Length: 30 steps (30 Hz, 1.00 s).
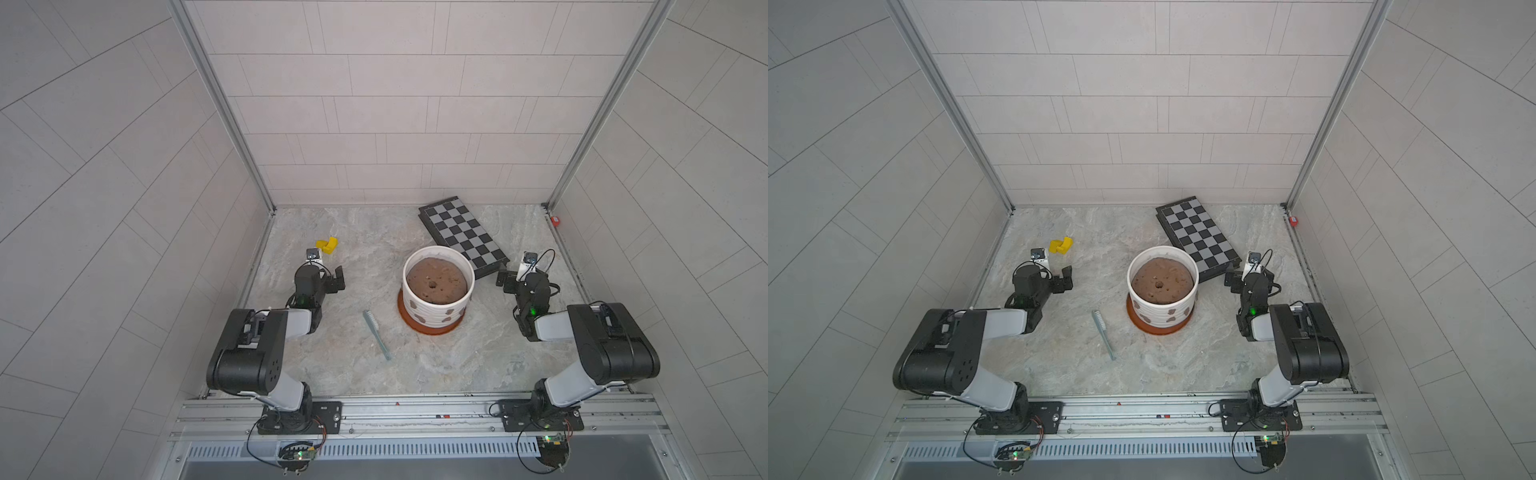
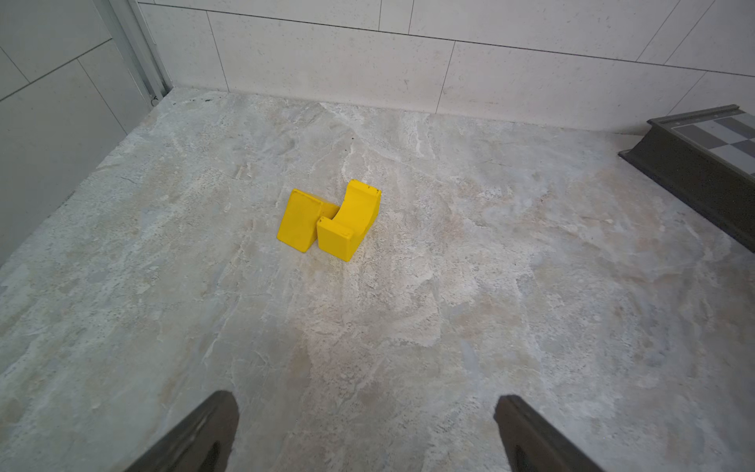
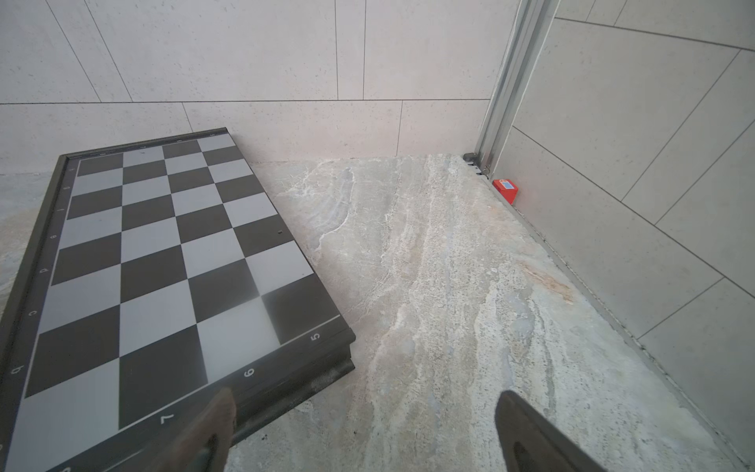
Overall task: Scrub the dried mud off the ceramic pot
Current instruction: Pick up the brush from the center of the board.
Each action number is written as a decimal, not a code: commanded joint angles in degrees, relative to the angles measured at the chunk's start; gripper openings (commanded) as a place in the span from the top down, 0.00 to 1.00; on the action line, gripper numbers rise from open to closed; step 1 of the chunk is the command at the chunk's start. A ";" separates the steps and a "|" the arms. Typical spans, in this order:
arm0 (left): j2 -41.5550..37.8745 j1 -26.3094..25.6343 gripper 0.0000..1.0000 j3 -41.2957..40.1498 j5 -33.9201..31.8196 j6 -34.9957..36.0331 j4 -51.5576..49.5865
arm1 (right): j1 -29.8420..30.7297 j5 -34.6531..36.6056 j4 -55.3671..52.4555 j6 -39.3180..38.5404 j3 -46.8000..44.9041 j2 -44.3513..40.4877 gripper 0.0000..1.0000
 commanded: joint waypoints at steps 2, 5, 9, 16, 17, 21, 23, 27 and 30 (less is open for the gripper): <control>-0.34 0.20 0.00 -0.15 0.84 -0.32 0.91 | 0.10 0.39 1.13 0.35 0.44 -0.02 0.00; -0.27 0.11 0.00 -0.12 0.84 -0.32 0.95 | 0.08 0.38 1.03 0.47 0.53 -0.03 0.00; -0.13 0.25 0.00 0.06 0.91 -0.38 0.71 | 0.14 0.40 1.04 0.49 0.56 -0.02 0.00; -3.35 -0.40 0.00 -0.08 -1.85 -0.58 -0.49 | 0.08 1.55 1.95 0.71 -0.37 -1.02 0.00; -6.28 -0.80 0.00 1.24 -3.96 -1.24 -5.14 | 0.16 2.44 1.40 0.87 -0.75 -2.11 0.00; -15.57 -1.41 0.00 8.99 -11.83 -9.67 -28.58 | 1.78 8.91 -8.25 1.22 -0.71 -12.93 0.00; -18.60 -2.22 0.00 11.09 -12.64 -14.98 -35.52 | 2.10 8.06 -16.59 3.42 1.31 -19.54 0.00; -22.02 -10.41 0.00 17.30 -15.24 -22.72 -50.31 | 2.62 0.12 -32.95 7.05 5.59 -32.09 0.00; -21.86 -15.69 0.00 24.23 -19.22 -28.09 -62.79 | 4.62 -1.83 -42.12 7.95 8.06 -37.34 0.00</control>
